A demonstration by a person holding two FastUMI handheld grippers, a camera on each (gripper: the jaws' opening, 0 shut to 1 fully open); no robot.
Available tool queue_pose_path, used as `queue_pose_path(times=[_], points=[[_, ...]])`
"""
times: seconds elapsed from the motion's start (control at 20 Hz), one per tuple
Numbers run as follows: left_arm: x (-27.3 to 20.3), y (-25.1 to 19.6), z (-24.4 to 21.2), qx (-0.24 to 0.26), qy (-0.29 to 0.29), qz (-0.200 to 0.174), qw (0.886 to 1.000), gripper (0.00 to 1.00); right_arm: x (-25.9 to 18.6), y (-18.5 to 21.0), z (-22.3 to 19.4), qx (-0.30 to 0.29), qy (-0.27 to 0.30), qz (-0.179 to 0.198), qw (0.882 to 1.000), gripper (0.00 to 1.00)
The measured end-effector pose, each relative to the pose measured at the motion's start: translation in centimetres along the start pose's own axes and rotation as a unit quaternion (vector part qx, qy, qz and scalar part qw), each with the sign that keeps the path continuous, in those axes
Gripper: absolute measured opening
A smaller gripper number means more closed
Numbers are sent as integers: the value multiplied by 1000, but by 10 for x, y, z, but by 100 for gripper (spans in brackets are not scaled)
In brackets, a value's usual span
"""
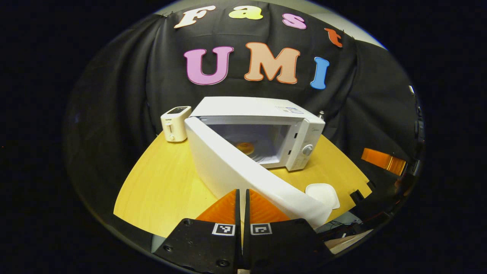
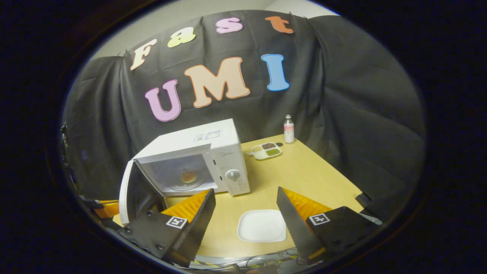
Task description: Open the microwave oven with the left hand, put the food in, and close the microwave oven.
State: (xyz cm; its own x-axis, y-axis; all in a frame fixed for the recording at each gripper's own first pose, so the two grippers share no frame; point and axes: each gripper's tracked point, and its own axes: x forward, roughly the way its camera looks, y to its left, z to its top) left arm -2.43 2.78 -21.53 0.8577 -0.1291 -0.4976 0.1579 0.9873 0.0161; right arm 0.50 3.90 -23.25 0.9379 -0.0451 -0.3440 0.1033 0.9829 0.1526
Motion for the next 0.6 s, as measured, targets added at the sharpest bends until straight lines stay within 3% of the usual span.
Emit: queue_pose_path(times=[0.05,0.4,0.6], points=[[6,-11,3,1,-1,-9,1000,1,0,-8,2,0,-2,-6,1000,100],[48,-75,25,3,-7,-66,998,1,1,-47,8,7,-11,-35,999,100],[71,-100,34,2,-11,-79,997,1,8,-59,15,11,-17,-40,999,100]])
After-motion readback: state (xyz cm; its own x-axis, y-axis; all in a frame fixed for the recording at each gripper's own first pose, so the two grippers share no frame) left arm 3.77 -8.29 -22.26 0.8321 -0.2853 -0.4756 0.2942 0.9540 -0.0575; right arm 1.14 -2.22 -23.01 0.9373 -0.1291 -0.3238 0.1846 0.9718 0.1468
